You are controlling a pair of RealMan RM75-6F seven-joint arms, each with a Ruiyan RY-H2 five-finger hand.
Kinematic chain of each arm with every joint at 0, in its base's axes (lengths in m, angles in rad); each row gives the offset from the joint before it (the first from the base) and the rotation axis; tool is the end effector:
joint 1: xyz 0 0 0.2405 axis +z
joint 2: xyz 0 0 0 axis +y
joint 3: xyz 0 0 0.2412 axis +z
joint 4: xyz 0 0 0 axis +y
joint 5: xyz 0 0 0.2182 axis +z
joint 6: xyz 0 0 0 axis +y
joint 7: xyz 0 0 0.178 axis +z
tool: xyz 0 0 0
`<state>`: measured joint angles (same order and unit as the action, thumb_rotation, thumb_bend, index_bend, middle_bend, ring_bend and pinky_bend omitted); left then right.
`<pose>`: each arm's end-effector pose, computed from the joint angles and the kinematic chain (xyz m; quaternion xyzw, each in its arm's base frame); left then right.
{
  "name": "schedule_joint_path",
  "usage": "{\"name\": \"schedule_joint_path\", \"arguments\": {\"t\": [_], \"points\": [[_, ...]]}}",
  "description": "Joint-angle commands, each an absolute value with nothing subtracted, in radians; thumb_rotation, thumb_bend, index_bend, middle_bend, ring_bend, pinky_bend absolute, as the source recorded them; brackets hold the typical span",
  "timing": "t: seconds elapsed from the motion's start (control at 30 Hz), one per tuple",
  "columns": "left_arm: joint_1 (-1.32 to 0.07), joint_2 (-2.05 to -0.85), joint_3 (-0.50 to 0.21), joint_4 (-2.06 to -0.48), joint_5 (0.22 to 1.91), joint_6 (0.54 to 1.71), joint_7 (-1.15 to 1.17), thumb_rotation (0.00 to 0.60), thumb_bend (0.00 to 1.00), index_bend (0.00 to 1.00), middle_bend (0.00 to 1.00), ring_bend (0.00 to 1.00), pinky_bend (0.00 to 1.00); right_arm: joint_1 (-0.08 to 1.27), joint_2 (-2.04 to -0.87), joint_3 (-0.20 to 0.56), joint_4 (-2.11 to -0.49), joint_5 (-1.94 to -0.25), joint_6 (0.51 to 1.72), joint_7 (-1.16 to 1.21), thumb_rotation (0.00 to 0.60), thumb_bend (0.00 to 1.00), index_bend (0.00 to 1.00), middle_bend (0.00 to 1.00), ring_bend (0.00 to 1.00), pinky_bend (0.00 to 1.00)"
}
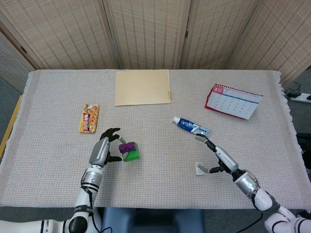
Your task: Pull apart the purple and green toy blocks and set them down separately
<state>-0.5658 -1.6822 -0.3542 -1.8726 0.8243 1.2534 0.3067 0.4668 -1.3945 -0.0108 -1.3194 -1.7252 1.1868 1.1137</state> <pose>-0.0867 0.3144 -0.0221 -0.4944 -0.6266 -0.4818 0.3616 -0.2252 -0.2927 0.0113 0.5272 -0.6534 0.5274 0.1303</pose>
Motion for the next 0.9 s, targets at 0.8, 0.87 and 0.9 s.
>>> {"name": "schedule_joint_path", "arguments": {"t": [0.8, 0.87, 0.9], "points": [[-0.624, -1.714, -0.406, -1.976, 0.712, 1.305, 0.325, 0.6, 0.61, 0.76, 0.2, 0.0, 0.0, 0.778, -1.819, -0.064, -0.933, -1.744, 1.097, 1.952, 0.6, 0.36, 0.04, 0.0, 0.0, 0.0], [-0.625, -1.714, -0.408, -1.977, 0.71, 1.308, 0.321, 0.6, 0.61, 0.76, 0.2, 0.0, 0.0, 0.78, -1.824, -0.066, -0.932, -1.741, 1.102, 1.947, 0.6, 0.36, 0.04, 0.0, 0.0, 0.0], [-0.626, -1.715, -0.407, -1.977, 0.711, 1.31, 0.32, 0.6, 0.61, 0.76, 0.2, 0.0, 0.0, 0.783, -1.825, -0.067, -0.932, -1.738, 1.103, 1.945, 0.6, 0.36, 0.04, 0.0, 0.0, 0.0]]}}
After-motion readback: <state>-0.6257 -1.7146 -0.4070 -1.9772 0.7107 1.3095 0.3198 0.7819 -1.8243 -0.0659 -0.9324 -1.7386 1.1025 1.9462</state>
